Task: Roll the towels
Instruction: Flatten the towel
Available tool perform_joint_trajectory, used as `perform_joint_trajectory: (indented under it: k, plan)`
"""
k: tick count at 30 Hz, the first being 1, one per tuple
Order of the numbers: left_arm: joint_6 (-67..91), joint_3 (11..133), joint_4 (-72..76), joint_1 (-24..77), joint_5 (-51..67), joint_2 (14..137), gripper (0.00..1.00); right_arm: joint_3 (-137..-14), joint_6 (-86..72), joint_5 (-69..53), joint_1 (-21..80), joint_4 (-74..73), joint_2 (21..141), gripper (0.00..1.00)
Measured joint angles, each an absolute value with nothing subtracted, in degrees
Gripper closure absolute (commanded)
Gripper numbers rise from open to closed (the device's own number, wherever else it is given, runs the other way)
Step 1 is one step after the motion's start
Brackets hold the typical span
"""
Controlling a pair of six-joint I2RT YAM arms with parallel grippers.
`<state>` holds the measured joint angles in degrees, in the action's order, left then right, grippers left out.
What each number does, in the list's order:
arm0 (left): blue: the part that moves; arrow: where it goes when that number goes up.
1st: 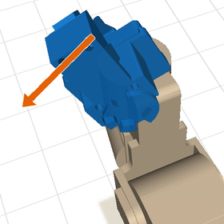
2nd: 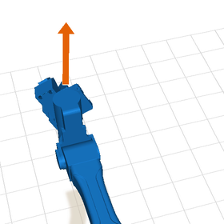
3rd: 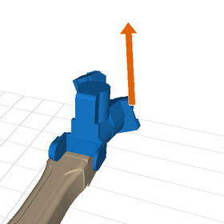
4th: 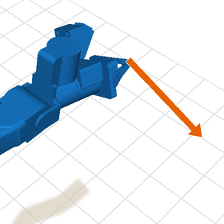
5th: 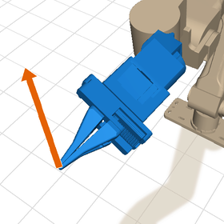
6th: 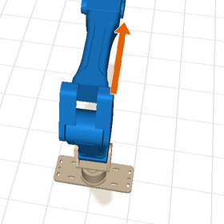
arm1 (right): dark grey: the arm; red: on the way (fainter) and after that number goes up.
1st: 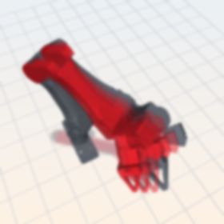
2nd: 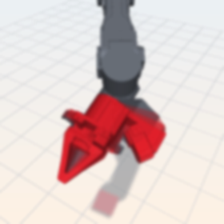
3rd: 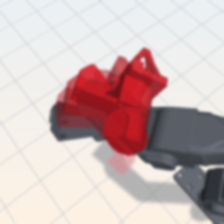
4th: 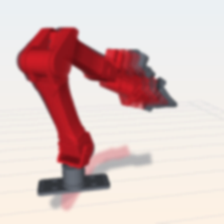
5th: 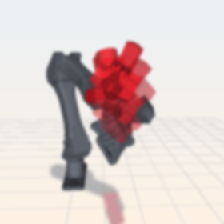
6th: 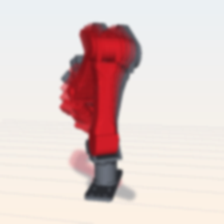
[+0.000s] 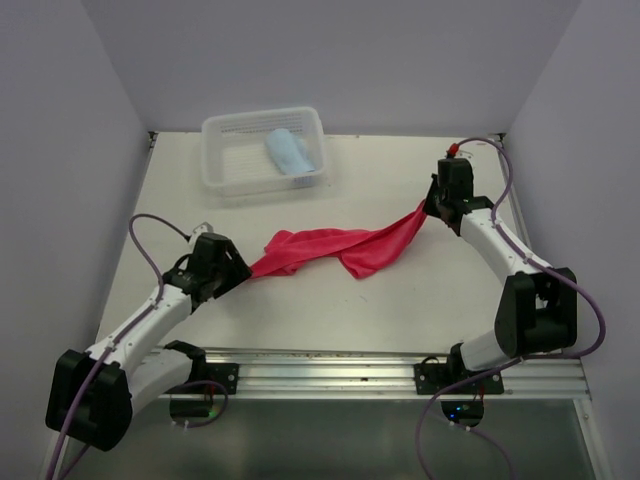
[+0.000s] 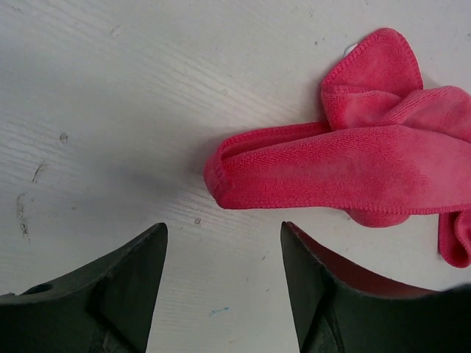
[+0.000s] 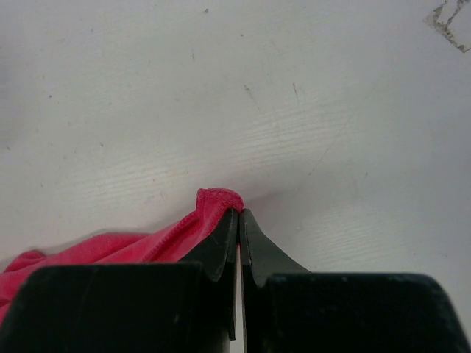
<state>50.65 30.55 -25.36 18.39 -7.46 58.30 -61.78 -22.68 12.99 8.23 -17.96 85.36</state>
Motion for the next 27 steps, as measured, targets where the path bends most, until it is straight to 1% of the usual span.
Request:
perform_joint_trajectory:
  k: [5, 13, 19, 27]
  plan:
    - [54.6, 28.2, -24.4, 18.4, -7.6, 56.9, 0.34, -61.7, -22.7, 12.3, 8.2, -17.1, 85.4, 1.0]
    - [55.4, 28.2, -22.3, 18.4, -10.2, 61.1, 0.38, -61.4, -22.7, 11.4, 8.2, -16.6, 85.5, 1.0]
    - [55.4, 28.2, -18.6, 18.4, -11.5, 61.3, 0.44, -60.8, -22.6, 10.9, 8.2, -15.8, 85.5, 1.0]
    - [55.4, 28.1, -16.0, 18.4, -11.9, 64.1, 0.48, -60.6, -22.5, 10.9, 8.2, -15.7, 85.5, 1.0]
